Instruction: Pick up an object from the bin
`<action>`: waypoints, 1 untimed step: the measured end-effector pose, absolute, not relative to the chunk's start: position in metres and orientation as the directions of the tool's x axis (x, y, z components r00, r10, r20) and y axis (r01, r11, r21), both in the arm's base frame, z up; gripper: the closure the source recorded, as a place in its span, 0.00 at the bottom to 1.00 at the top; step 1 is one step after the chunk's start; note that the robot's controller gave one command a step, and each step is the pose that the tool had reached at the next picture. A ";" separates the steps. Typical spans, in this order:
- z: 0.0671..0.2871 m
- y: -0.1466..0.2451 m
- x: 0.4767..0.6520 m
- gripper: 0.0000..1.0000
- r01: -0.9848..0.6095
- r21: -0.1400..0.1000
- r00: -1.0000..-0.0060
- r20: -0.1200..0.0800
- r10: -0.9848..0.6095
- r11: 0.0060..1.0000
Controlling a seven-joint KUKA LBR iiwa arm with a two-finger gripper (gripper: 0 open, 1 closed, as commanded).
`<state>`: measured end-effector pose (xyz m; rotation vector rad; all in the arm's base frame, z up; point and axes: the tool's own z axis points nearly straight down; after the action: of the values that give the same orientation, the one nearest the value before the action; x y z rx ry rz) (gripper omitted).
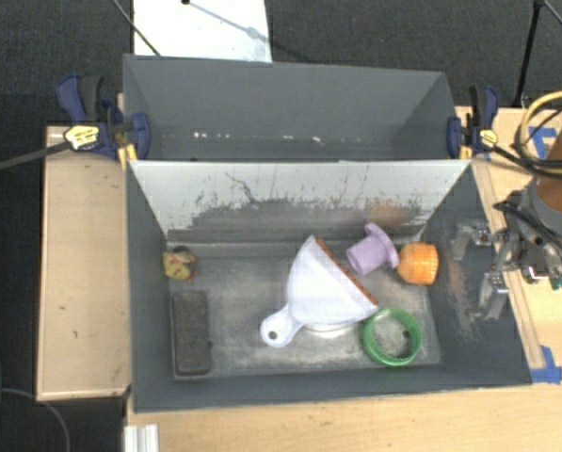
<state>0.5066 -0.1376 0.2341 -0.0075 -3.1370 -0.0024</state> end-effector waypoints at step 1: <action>0.239 -0.137 0.508 0.00 0.000 -0.001 -1.000 -0.003 0.000 1.000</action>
Offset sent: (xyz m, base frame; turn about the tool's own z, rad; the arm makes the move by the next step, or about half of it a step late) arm -0.0013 0.0829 -0.0767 0.2918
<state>0.5082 -0.1369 0.2386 0.0001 -3.1450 0.0010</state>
